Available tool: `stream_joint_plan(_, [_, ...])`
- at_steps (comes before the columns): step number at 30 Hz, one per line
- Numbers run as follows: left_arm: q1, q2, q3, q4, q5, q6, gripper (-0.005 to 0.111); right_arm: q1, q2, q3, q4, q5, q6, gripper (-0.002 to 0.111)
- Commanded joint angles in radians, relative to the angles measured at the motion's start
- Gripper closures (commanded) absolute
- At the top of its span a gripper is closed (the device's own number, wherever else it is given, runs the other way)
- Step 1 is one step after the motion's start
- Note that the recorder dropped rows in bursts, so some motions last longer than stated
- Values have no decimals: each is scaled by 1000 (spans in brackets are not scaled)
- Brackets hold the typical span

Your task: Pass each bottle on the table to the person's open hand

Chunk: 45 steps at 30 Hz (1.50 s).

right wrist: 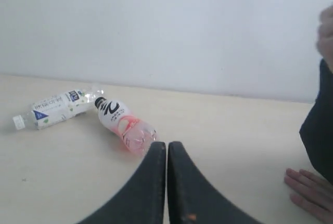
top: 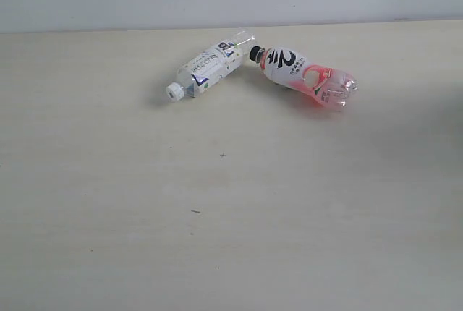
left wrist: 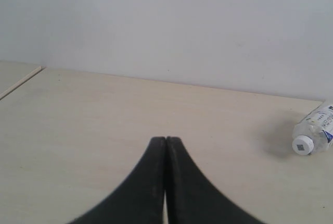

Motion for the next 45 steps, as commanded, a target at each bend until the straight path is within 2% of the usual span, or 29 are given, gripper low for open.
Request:
stream_joint_plan(1, [-6,-6,0,-2,-1,1,107,-6,-16,5,-16,-25,14,106])
stream_joint_plan(45, [-6,-6,0,-2,-1,1,107,-6,-16,13,-10,-56,27,106])
